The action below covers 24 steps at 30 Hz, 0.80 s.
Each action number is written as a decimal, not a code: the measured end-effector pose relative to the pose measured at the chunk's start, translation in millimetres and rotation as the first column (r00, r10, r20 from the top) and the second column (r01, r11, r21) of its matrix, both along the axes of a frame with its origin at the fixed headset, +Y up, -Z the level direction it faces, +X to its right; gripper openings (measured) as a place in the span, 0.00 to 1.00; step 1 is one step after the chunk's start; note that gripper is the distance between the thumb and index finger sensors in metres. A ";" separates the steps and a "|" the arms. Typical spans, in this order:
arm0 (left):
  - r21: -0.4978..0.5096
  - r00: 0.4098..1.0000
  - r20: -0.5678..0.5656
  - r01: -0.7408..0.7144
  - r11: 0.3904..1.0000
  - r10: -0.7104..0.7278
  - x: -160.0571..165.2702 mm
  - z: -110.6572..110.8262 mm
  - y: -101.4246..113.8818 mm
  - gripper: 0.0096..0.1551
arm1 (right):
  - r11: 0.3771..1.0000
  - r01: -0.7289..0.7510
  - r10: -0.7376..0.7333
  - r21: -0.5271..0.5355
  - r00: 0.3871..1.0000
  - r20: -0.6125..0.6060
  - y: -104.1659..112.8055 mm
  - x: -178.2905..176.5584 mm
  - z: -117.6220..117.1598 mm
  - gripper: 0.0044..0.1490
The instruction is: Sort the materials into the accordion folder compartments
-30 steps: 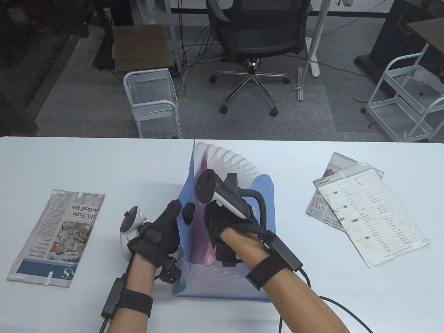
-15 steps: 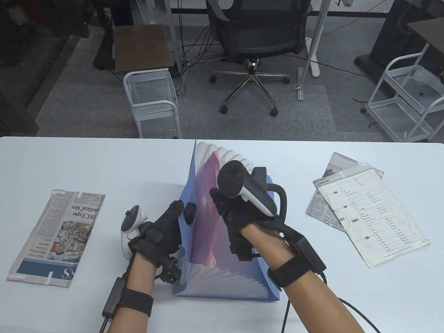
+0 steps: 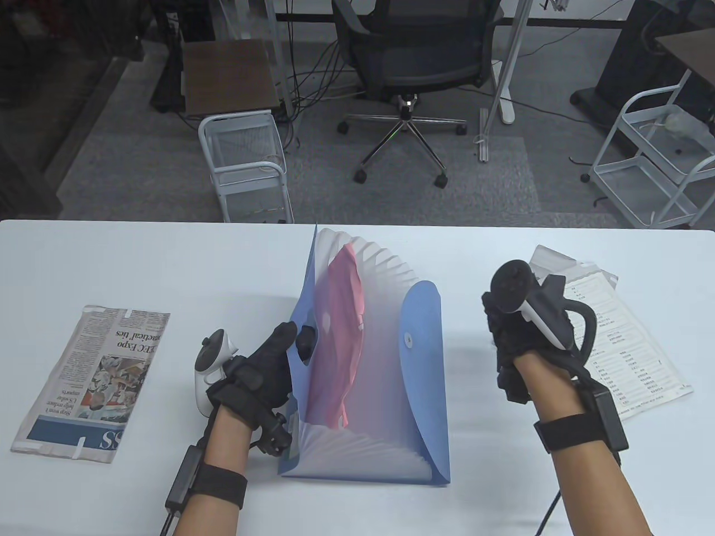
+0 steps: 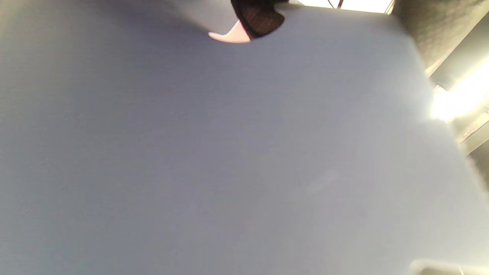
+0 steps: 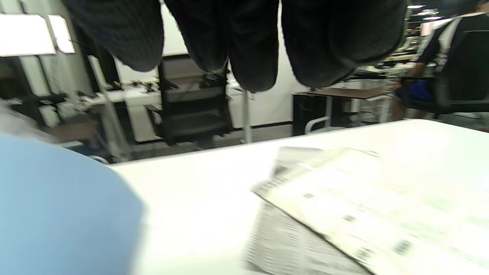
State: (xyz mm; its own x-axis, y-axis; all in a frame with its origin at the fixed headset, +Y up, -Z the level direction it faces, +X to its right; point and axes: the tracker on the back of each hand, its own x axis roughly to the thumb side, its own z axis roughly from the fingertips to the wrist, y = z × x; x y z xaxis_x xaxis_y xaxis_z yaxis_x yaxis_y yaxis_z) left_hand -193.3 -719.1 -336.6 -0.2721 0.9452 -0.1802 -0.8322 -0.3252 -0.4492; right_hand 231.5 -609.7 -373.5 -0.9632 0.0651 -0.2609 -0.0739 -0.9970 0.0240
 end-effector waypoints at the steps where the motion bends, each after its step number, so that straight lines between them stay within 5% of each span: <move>1: 0.000 1.000 0.000 0.001 1.000 -0.001 0.0 -0.1 -0.1 0.47 | 1.000 -0.020 0.020 -0.021 1.000 0.023 -13.5 13.0 -1.9 0.38; 7: 0.004 1.000 -0.001 0.009 1.000 -0.009 0.4 -0.5 -0.2 0.47 | 0.989 -0.078 0.094 -0.127 0.988 0.120 -82.2 70.8 -10.9 0.40; 11: 0.005 1.000 -0.002 0.013 1.000 -0.013 0.4 -0.8 -0.4 0.46 | 0.973 -0.132 0.157 -0.188 0.980 0.123 -108.6 82.8 -12.8 0.43; 16: 0.004 1.000 -0.006 0.012 1.000 -0.012 1.2 -0.3 -0.7 0.47 | 0.946 -0.170 0.212 -0.275 0.969 0.130 -130.5 92.1 -15.1 0.43; 19: 0.004 1.000 -0.002 0.018 1.000 -0.018 2.1 -0.7 -1.1 0.46 | 0.966 -0.092 0.132 -0.242 0.979 0.153 -129.9 96.1 -16.4 0.42; 24: 0.006 1.000 0.000 0.031 1.000 -0.031 4.7 -0.7 -1.3 0.46 | 0.929 -0.229 0.266 -0.289 0.959 0.095 -132.0 84.6 -23.0 0.36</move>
